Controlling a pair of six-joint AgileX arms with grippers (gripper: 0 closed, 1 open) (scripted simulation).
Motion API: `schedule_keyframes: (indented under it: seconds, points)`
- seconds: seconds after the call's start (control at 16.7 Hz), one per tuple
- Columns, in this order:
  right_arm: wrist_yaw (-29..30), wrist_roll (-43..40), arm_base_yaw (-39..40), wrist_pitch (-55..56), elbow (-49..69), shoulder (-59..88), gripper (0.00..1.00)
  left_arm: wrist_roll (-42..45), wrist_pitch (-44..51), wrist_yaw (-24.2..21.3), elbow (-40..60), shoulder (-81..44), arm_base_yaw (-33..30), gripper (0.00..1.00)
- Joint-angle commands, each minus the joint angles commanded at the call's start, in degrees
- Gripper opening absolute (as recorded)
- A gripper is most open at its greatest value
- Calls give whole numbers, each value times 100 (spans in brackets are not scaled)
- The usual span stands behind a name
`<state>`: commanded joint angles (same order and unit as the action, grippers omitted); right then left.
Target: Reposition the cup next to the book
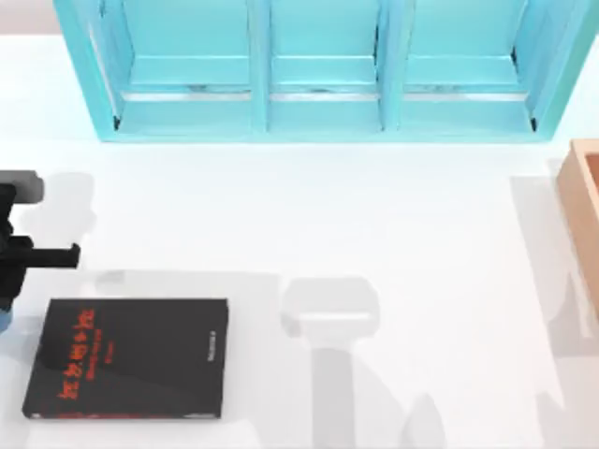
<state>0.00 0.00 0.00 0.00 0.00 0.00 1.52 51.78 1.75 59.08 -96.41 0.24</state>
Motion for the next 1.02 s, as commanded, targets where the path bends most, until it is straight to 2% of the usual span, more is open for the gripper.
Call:
schedule_keyframes:
  seconds: [0.66,1.02]
  points:
    - [0,0,0,0,0,0,100,0,0,0,0,0,0,98]
    - [0,0,0,0,0,0,100,0,0,0,0,0,0,100]
